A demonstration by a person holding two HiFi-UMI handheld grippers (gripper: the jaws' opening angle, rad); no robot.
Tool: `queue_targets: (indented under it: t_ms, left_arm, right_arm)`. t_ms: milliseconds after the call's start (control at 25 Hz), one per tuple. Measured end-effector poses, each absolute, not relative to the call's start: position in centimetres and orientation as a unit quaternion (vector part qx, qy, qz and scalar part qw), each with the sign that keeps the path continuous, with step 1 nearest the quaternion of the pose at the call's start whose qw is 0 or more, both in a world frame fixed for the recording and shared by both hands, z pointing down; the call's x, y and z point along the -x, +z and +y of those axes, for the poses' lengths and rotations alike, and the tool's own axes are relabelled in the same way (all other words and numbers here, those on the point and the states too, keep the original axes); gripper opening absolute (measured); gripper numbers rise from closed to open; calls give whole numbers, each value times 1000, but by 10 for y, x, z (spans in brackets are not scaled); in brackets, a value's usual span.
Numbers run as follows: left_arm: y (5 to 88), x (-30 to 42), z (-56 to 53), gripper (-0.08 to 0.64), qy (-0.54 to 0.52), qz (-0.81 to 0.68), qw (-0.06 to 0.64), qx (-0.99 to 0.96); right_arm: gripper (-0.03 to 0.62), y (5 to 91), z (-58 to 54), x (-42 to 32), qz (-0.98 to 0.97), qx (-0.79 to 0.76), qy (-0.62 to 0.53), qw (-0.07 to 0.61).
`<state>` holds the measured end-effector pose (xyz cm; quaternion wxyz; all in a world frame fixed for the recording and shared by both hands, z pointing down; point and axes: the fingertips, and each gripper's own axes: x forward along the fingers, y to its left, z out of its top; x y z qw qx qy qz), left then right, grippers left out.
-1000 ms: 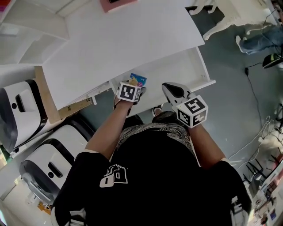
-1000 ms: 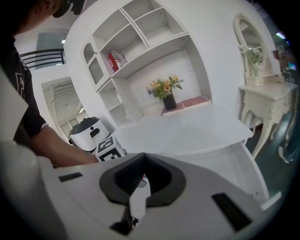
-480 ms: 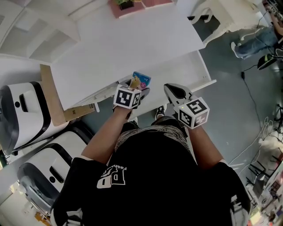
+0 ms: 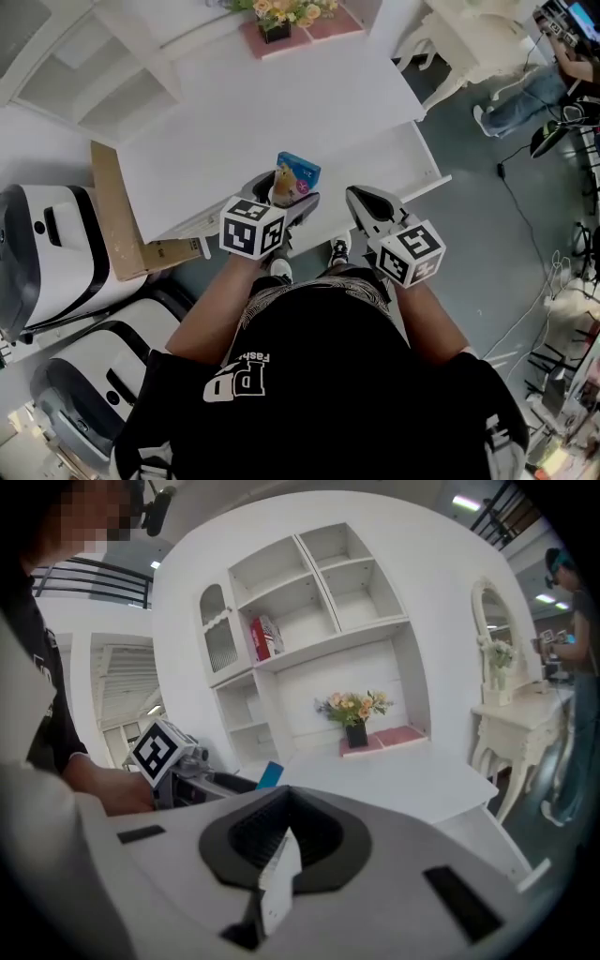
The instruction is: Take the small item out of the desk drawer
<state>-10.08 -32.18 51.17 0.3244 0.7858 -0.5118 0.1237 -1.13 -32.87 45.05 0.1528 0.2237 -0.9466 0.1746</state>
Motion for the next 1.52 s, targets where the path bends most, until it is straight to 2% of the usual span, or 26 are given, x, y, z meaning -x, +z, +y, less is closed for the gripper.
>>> queue_targets:
  t_ms: [360,920,1520]
  left_arm:
    - [444,138,-276,419,66,-519,279,-805]
    - [409,172,-221,419,36,-513,244,-823]
    - [401,145,-198,420,39,-519,233,-821]
  right_arm:
    - [9,410,-287,40,-953,-237,155,107]
    - [8,382,-241,66,-954,-255,141,67]
    - [8,375,-229,39,-956,-252,138,61]
